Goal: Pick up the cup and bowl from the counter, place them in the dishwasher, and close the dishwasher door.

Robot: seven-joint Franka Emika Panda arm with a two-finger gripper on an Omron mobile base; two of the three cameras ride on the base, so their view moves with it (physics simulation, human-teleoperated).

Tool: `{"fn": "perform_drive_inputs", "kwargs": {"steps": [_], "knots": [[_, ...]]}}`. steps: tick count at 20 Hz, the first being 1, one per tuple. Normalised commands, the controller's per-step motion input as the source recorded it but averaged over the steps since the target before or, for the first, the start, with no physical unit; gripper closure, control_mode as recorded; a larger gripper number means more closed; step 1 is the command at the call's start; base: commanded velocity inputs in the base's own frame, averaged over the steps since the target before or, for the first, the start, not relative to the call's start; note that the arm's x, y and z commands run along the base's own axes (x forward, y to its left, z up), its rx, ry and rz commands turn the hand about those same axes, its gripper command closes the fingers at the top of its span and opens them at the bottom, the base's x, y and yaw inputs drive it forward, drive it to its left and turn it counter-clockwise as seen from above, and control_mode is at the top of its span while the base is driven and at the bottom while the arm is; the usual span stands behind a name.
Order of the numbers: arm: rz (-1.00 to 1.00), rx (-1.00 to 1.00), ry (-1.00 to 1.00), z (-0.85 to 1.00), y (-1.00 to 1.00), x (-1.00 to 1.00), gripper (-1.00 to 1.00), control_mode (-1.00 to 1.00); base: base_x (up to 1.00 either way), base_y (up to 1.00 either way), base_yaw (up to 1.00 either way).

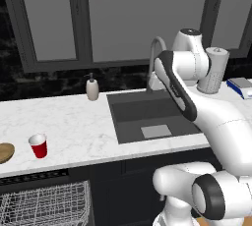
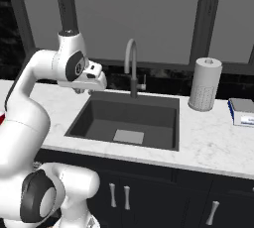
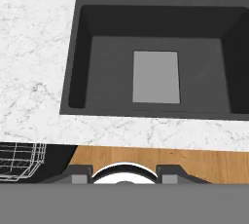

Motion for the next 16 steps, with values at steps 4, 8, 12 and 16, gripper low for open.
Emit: {"fn": "perform_drive_inputs", "kwargs": {"steps": [4, 8, 12, 16], "knots": [[0.04, 0.00, 0.01, -0.03, 0.11, -0.25, -1.00, -1.00, 0.00, 0.00, 0.00], [0.15, 0.00, 0.00, -0.21, 0.57, -0.47, -1.00, -1.00, 0.00, 0.00, 0.00], [0.25, 0.00, 0.00, -0.30, 1.00, -0.23, -1.00, -1.00, 0.00, 0.00, 0.00], [0.29, 0.00, 0.00, -0.37, 1.00, 0.00, -1.00, -1.00, 0.00, 0.00, 0.00]]}}
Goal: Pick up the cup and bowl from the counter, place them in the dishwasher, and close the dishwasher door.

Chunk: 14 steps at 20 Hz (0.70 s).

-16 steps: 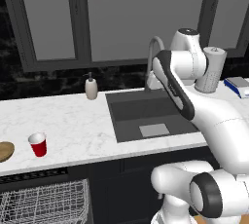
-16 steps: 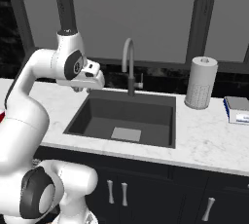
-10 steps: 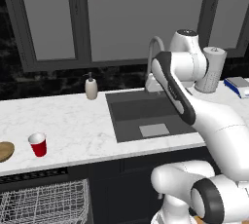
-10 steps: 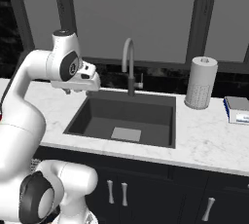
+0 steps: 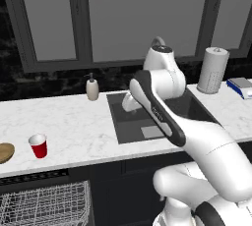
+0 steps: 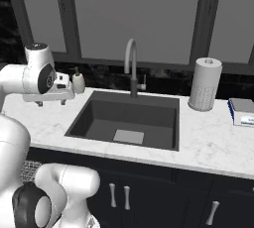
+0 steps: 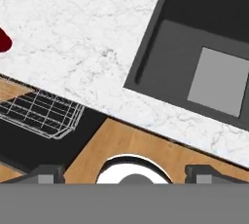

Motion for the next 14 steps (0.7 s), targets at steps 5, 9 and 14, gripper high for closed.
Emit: {"fn": "perform_drive_inputs", "kwargs": {"steps": [5, 9, 14], "knots": [[0.32, 0.00, 0.00, -0.35, 1.00, 0.00, -1.00, -1.00, 0.00, 0.00, 0.00], [0.32, 0.00, 0.00, -0.36, 1.00, 0.03, -1.00, -1.00, 0.00, 0.00, 0.00], [0.30, 0.00, 0.00, -0.26, 1.00, 0.20, -1.00, -1.00, 0.00, 0.00, 0.00]]}}
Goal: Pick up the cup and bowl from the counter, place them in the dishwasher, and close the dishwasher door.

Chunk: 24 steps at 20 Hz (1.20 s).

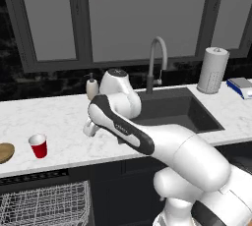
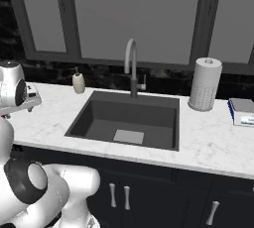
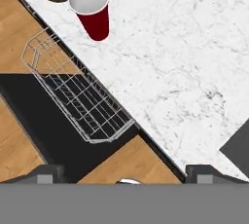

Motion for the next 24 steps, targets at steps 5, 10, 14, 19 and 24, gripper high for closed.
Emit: {"fn": "perform_drive_inputs", "kwargs": {"steps": [5, 10, 14, 19, 24], "knots": [[0.21, -0.01, 0.00, -0.20, 1.00, 0.26, -1.00, -1.00, 0.00, 0.00, 0.00], [0.13, -0.01, 0.00, -0.14, 1.00, 0.28, -1.00, -1.00, 0.00, 0.00, 0.00], [0.02, 0.00, 0.00, -0.01, 1.00, 0.36, -1.00, -1.00, 0.00, 0.00, 0.00], [-0.22, -0.02, 0.04, 0.00, 0.76, 0.42, -1.00, -1.00, 0.00, 0.00, 0.00], [-0.53, -0.02, 0.11, 0.00, 0.16, 0.24, -1.00, -1.00, 0.00, 0.00, 0.00]]}}
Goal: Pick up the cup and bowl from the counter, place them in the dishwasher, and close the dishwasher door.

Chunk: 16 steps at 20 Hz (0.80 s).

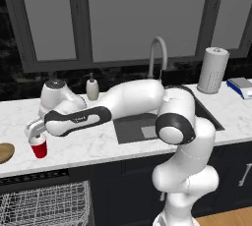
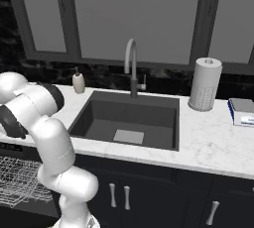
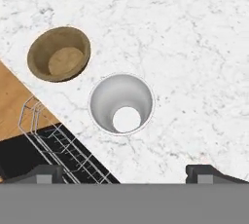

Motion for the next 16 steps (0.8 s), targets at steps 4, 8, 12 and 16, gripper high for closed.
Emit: {"fn": "perform_drive_inputs", "kwargs": {"steps": [4, 8, 12, 16], "knots": [[-0.62, 0.00, 0.28, -0.01, 0.00, 0.00, -1.00, -1.00, 0.00, 0.00, 0.00], [-0.31, 0.00, 0.30, -0.04, -0.05, 0.01, -1.00, -1.00, 0.00, 0.00, 0.00], [-0.02, 0.00, 0.07, 0.00, -0.01, 0.00, -1.00, -1.00, 0.00, 0.00, 0.00], [0.00, 0.00, 0.01, -0.13, 0.00, 0.08, -1.00, -1.00, 0.00, 0.00, 0.00]]}}
